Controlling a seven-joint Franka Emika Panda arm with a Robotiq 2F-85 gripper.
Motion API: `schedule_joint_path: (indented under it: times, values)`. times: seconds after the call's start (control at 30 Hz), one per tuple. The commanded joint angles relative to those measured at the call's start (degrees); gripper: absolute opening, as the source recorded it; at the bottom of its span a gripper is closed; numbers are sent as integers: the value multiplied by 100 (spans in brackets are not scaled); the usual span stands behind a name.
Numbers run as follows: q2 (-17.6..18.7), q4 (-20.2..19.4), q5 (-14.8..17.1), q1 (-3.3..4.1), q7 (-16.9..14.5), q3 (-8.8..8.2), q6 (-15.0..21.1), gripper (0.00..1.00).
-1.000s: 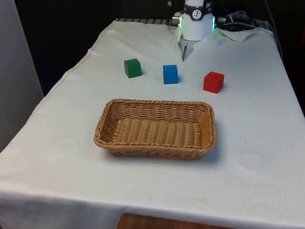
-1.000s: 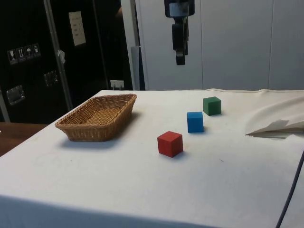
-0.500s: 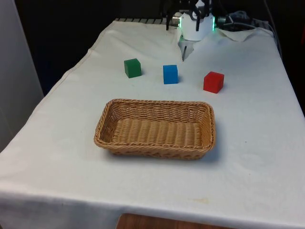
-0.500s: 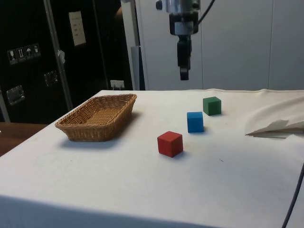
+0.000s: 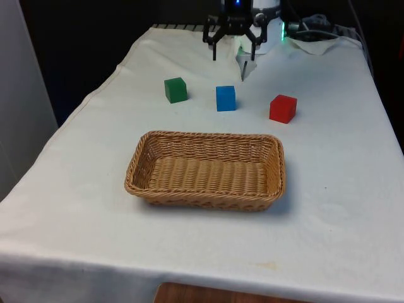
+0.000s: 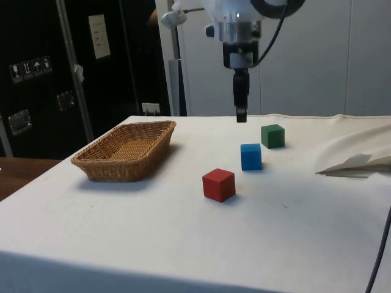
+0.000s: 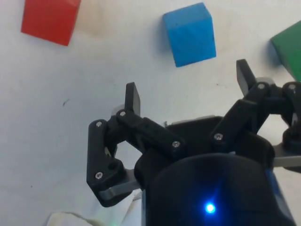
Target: Pick up the blue cube and place it into the basket.
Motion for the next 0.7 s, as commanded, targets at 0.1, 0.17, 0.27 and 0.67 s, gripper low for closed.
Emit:
schedule_joint_path:
  times: [0.1,0.17,0.27,0.67]
  values:
    - [189,-57,-69,-40,-155,-115,304,100]
    - [321,-69,-63,-46,-292,-201,441,100]
    - [401,-74,-52,-46,-384,-258,527,100]
    - [991,-115,23,-40,-957,-590,1152,100]
